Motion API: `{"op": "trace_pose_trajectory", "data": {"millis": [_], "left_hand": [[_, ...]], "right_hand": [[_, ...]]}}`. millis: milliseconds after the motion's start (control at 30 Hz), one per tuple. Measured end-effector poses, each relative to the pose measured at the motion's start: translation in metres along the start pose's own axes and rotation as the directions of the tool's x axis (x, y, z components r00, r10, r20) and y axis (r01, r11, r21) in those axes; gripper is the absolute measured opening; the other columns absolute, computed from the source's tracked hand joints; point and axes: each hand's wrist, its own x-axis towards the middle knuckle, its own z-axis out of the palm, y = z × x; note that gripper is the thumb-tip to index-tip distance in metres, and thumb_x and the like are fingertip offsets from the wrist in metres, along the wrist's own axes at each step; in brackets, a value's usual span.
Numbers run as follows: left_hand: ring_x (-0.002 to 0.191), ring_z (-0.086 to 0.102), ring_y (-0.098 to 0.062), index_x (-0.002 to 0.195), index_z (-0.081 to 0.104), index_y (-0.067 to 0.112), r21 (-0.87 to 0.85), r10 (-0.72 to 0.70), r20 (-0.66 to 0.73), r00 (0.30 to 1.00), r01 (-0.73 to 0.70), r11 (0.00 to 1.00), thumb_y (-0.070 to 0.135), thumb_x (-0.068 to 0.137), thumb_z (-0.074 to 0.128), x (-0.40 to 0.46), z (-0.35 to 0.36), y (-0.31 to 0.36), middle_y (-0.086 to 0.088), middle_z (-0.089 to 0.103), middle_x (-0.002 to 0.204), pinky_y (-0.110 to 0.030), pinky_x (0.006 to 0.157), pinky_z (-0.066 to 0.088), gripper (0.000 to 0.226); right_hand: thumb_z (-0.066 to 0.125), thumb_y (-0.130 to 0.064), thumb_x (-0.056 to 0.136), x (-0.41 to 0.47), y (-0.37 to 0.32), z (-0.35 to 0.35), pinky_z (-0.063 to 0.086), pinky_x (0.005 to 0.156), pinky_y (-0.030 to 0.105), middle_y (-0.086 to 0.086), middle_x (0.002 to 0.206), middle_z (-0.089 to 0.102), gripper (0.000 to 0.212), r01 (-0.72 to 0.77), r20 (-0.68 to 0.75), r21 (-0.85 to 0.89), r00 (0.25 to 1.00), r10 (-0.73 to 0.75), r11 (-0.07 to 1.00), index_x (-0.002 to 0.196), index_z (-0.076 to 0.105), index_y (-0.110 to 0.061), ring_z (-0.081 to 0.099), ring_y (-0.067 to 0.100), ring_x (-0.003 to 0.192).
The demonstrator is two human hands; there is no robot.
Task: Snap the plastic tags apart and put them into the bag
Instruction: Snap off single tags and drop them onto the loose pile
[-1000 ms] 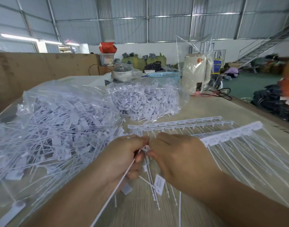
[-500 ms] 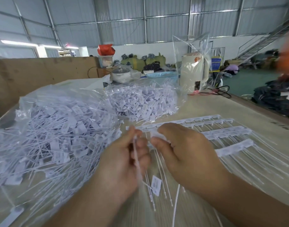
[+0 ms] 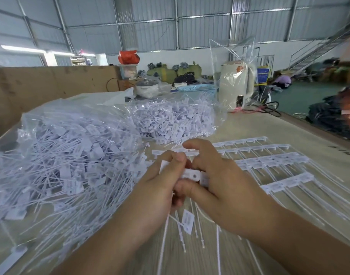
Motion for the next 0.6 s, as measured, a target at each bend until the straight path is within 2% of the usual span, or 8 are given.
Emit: {"op": "trace_pose_trajectory", "data": {"millis": [67,167,267,367,400,467,533,600], "left_hand": [[0.047,0.051,-0.014,0.093,0.062,0.023,0.005,0.007,0.073,0.997,-0.008,1.000,0.063,0.082,0.047,0.000,0.001,0.001,-0.005,0.058,0.054,-0.019,0.046,0.041,0.044],[0.046,0.049,-0.014,0.092,0.060,0.021,-0.049,-0.016,0.149,0.989,0.023,0.999,0.051,0.083,0.062,0.001,0.000,0.004,-0.008,0.056,0.058,-0.020,0.044,0.039,0.032],[0.043,0.047,-0.012,0.085,0.060,0.026,-0.094,-0.039,0.120,0.992,0.050,0.994,0.026,0.087,0.070,0.002,-0.002,0.007,-0.004,0.054,0.056,-0.018,0.041,0.036,0.010],[0.042,0.047,-0.012,0.078,0.063,0.026,-0.082,0.031,0.046,0.998,-0.027,0.996,0.023,0.086,0.067,0.004,-0.006,0.008,0.000,0.054,0.051,-0.020,0.040,0.037,0.009],[0.041,0.046,-0.012,0.074,0.063,0.025,-0.094,0.057,0.014,0.998,-0.056,0.994,0.022,0.085,0.067,0.005,-0.008,0.008,0.000,0.052,0.050,-0.020,0.040,0.036,0.012],[0.039,0.042,-0.013,0.069,0.063,0.022,-0.119,0.084,-0.028,0.996,-0.087,0.989,0.018,0.089,0.062,0.007,-0.014,0.009,-0.003,0.052,0.049,-0.018,0.040,0.033,0.020],[0.038,0.040,-0.013,0.071,0.065,0.021,-0.086,0.084,0.007,0.996,-0.083,0.993,0.016,0.089,0.062,0.008,-0.017,0.009,-0.005,0.052,0.048,-0.017,0.039,0.031,0.019],[0.038,0.039,-0.012,0.071,0.067,0.023,-0.031,0.041,0.089,0.995,-0.038,0.999,0.023,0.082,0.070,0.007,-0.016,0.008,-0.003,0.049,0.047,-0.016,0.038,0.031,0.011]], "right_hand": [[0.051,-0.053,0.085,-0.001,0.002,0.001,0.051,0.064,0.031,-0.016,0.086,0.069,0.055,-0.003,0.000,0.016,1.000,0.003,1.000,0.130,0.022,-0.044,0.064,0.000,0.069],[0.045,-0.055,0.084,-0.001,0.004,0.002,0.052,0.064,0.030,-0.014,0.080,0.068,0.051,-0.002,-0.005,0.032,1.000,0.002,0.999,0.128,0.021,-0.046,0.064,0.000,0.068],[0.043,-0.056,0.084,-0.001,0.005,0.005,0.048,0.068,0.017,-0.018,0.084,0.062,0.052,0.017,0.003,0.034,1.000,-0.017,0.999,0.130,0.022,-0.044,0.061,-0.002,0.079],[0.052,-0.054,0.090,0.001,0.004,0.002,0.047,0.073,0.019,-0.016,0.098,0.061,0.052,0.028,0.024,0.039,0.999,-0.029,0.999,0.133,0.032,-0.033,0.061,0.000,0.087],[0.051,-0.054,0.090,0.001,0.004,-0.002,0.048,0.074,0.024,-0.015,0.099,0.062,0.048,0.028,0.031,0.026,0.999,-0.029,0.999,0.129,0.041,-0.029,0.061,0.001,0.087],[0.050,-0.050,0.093,0.003,0.006,-0.010,0.046,0.066,0.030,-0.014,0.081,0.059,0.030,0.026,0.049,-0.019,0.998,-0.025,0.999,0.107,0.056,-0.025,0.057,0.003,0.075],[0.054,-0.042,0.095,0.004,0.009,-0.016,0.038,0.054,0.028,-0.013,0.063,0.049,0.020,0.016,0.083,-0.078,0.997,-0.009,0.997,0.087,0.056,-0.025,0.049,0.005,0.059],[0.059,-0.038,0.094,0.004,0.010,-0.017,0.031,0.051,0.024,-0.016,0.058,0.047,0.017,0.028,0.131,-0.109,0.991,-0.013,0.994,0.083,0.053,-0.026,0.047,0.003,0.055]]}}
